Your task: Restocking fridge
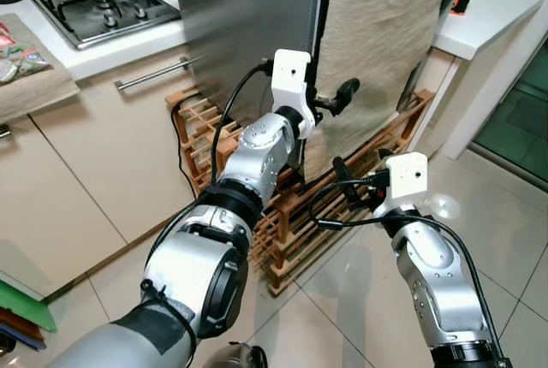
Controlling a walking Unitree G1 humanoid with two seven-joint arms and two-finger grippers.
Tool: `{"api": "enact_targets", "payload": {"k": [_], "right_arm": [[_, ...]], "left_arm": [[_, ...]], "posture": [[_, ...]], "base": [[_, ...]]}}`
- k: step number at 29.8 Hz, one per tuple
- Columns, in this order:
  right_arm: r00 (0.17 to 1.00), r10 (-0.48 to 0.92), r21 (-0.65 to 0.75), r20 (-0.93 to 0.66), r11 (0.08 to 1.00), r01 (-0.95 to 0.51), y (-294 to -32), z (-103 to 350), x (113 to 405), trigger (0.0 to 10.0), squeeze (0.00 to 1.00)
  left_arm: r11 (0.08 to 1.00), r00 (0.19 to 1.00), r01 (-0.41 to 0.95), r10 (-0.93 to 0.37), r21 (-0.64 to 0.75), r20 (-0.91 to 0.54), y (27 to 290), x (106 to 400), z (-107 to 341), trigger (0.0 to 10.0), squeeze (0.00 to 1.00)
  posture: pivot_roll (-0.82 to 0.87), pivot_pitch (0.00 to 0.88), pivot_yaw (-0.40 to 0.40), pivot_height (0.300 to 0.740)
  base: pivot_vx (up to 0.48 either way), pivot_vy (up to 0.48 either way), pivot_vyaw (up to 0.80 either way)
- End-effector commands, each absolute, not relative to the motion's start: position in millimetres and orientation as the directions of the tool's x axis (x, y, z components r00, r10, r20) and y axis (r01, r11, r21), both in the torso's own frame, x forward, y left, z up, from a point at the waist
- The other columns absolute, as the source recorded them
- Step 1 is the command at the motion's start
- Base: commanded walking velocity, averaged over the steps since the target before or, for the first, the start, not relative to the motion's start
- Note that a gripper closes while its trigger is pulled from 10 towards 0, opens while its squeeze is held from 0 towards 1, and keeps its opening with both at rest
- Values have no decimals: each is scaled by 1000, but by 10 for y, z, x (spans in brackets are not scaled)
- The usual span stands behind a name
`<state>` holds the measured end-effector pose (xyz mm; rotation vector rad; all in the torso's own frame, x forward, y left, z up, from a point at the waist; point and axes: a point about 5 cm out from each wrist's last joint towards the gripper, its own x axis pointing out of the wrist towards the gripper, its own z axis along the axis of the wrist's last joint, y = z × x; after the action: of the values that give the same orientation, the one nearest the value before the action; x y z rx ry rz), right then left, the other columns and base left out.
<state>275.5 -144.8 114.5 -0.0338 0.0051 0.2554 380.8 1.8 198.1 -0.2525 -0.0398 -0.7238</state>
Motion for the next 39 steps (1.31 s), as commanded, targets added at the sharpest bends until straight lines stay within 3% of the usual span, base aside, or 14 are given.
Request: {"api": "enact_targets", "payload": {"k": [1,7,12,18,24,31,35,39], "right_arm": [[964,266,-35,-8,963,-266,-1440,1160,2723,10000,0],[955,296,-40,-30,954,-297,-1402,1129,2649,10000,0],[955,290,-37,-58,956,-293,-1453,1088,2608,10000,0],[954,291,-30,-76,955,-294,-1449,1057,2571,10000,0],[945,315,-15,-86,948,-317,-1434,1037,2557,10000,0],[921,378,7,-92,926,-379,-1371,1037,2585,10000,0],[875,479,103,-76,876,-471,-1244,1096,2628,10000,0],[873,484,108,-55,872,-477,-1255,1164,2761,10000,0]], "left_arm": [[329,368,926,-892,-184,262,-1215,3133,2399,10000,0],[77,146,975,-929,-209,341,-1488,2814,2505,10000,0],[85,160,973,-919,-214,361,-1407,2877,2529,10000,0],[277,350,930,-867,-242,354,-770,3281,2345,10000,0],[591,618,785,-726,-185,303,318,3547,2094,10000,0],[878,880,448,-400,-169,255,1348,3540,1961,10000,0],[972,975,176,-151,-157,160,1758,3464,1731,10000,0],[993,996,15,-5,-116,86,1942,3432,1575,10000,0]], "posture": [[-214,0,65,740],[-235,0,69,740],[-236,0,67,740],[-222,0,65,740],[-163,0,61,740],[-102,0,42,740],[-81,0,36,740],[-74,0,38,740]], "base": [[0,0,0],[0,0,0],[0,0,0],[0,0,0],[0,0,0],[0,0,0],[0,0,0],[0,0,0]]}}
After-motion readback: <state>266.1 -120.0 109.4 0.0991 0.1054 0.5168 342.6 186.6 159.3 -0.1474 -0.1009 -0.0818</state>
